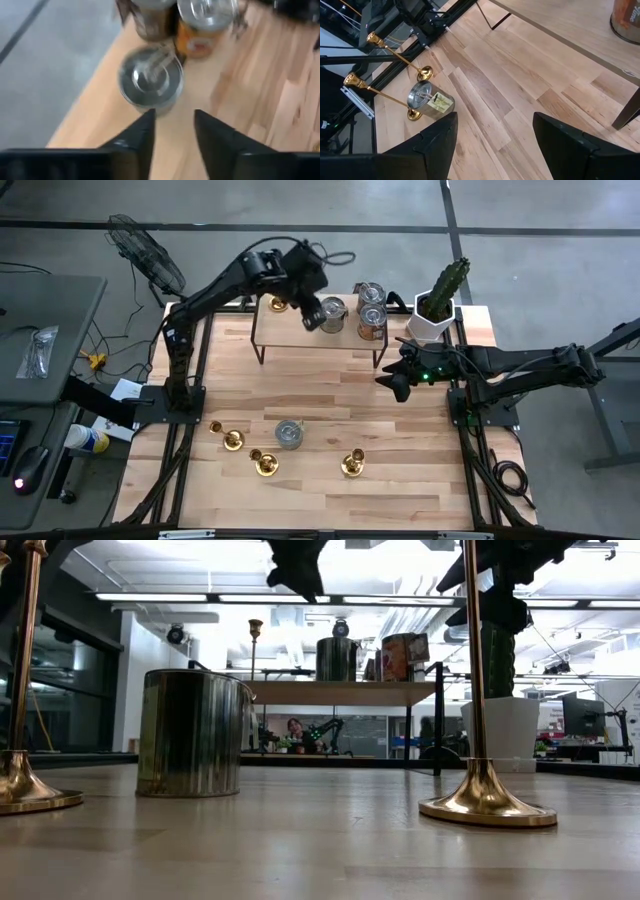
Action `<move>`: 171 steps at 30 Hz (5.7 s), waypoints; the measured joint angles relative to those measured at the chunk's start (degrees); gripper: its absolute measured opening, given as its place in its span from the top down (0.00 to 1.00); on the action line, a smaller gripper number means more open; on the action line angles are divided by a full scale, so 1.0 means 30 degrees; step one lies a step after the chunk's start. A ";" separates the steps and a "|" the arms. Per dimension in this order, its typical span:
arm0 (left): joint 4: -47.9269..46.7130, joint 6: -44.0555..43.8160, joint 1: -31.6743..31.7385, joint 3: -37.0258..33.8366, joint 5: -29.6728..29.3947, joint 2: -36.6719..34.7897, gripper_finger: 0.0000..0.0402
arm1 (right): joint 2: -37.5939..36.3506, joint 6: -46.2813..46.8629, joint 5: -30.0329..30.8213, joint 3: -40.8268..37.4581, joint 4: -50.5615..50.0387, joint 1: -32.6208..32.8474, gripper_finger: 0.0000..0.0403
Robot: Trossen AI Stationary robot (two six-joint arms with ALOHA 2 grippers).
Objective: Pick & Place candle stick holders
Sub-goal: Put the silver scented candle on the shelf
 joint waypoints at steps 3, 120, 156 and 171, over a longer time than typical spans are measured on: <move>-0.0234 -0.0010 -0.0513 -0.0456 -0.0119 0.0000 0.83 | 0.0000 -0.0007 0.0035 0.0000 -0.0006 0.0001 0.38; 2.9102 -0.4587 -0.0778 -2.2409 -0.5088 -0.4712 1.00 | 0.0000 0.0299 0.0729 0.0000 -0.0138 -0.0002 0.38; 3.0032 -0.3954 -0.0765 -2.2008 -0.5015 -0.4685 1.00 | 0.0000 0.0292 0.0727 0.0000 -0.0138 -0.0007 0.38; 2.6288 -0.5202 -0.0654 -2.1316 -0.8929 -0.5135 1.00 | 0.0000 0.0300 0.0791 0.0000 -0.0132 -0.0007 0.38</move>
